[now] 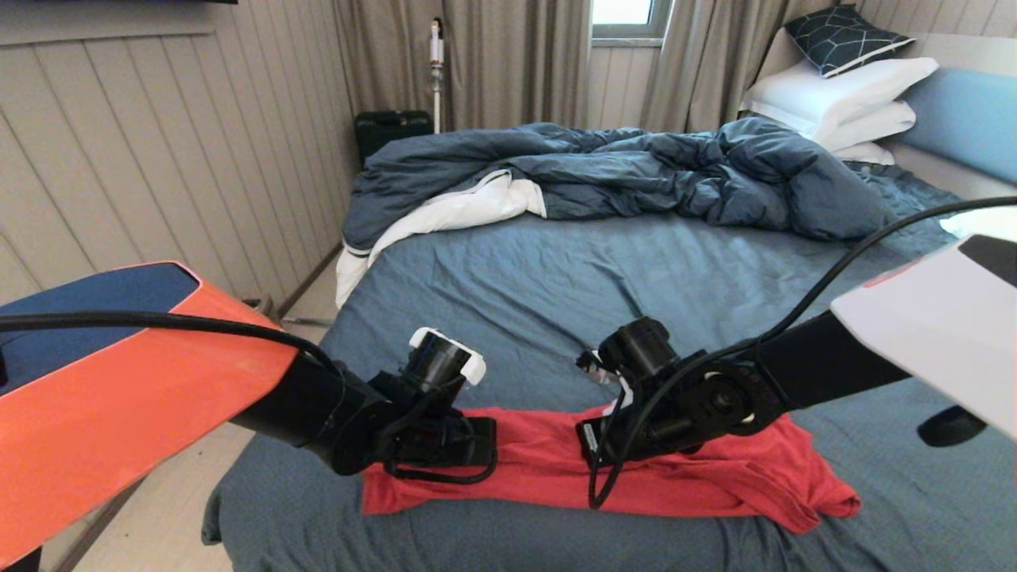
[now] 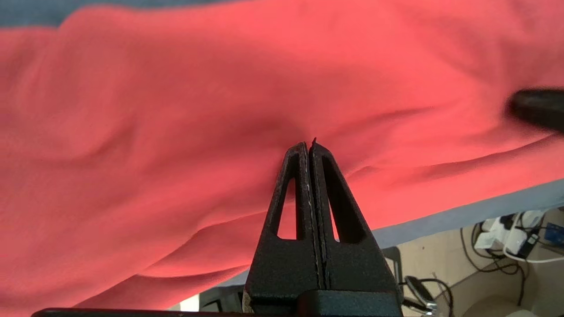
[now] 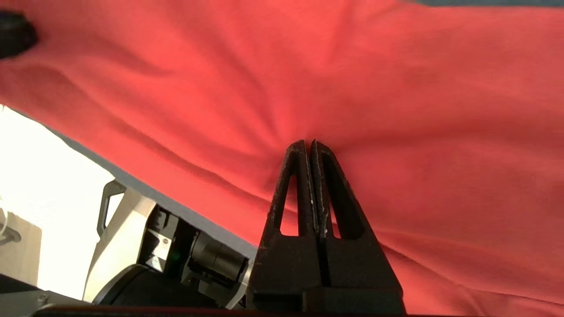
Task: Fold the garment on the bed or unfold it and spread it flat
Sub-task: Fold the red T-shirt
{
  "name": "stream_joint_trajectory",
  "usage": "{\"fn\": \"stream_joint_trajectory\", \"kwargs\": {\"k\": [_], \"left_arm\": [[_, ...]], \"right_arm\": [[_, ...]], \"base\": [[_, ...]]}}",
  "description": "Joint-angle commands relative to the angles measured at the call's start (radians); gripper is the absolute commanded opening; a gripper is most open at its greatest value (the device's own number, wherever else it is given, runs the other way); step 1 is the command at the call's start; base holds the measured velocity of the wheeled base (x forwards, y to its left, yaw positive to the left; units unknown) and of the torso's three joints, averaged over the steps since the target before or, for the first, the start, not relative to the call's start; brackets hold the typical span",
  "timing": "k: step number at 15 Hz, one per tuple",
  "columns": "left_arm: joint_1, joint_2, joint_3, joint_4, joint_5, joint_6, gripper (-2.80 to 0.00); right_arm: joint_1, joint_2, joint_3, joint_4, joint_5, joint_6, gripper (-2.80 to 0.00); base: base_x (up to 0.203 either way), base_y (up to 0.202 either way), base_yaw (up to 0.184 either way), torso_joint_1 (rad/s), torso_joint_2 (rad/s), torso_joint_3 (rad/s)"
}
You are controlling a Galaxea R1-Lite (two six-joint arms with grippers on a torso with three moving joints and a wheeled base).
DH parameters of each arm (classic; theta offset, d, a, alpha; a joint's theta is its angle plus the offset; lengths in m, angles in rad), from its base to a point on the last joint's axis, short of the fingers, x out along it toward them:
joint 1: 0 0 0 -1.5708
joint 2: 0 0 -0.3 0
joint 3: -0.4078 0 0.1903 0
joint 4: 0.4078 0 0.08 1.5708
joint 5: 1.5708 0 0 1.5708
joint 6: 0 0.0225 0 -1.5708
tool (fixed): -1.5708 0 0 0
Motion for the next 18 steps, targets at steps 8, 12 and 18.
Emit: {"fn": "stream_joint_trajectory", "kwargs": {"k": [8,12,18], "left_arm": [[0.006,-0.037,0.134,-0.078,0.000,0.001,-2.80],[0.009,-0.169,0.120,-0.070,0.000,0.001,-2.80],[0.212,-0.335,0.128,0.013,0.002,0.006,-2.80]], "right_arm": [[-0.052,-0.019,-0.023,0.001,0.003,0.000,-2.80],[-0.090,-0.093,-0.015,0.004,0.002,0.001,-2.80],[-0.330,-0.256,0.070,0.010,0.001,-0.024,-2.80]], "base": [[0.000,0.000,0.000,0.000,0.00,0.000],[0.000,0.000,0.000,0.000,0.00,0.000],[0.000,0.000,0.000,0.000,0.00,0.000]]}}
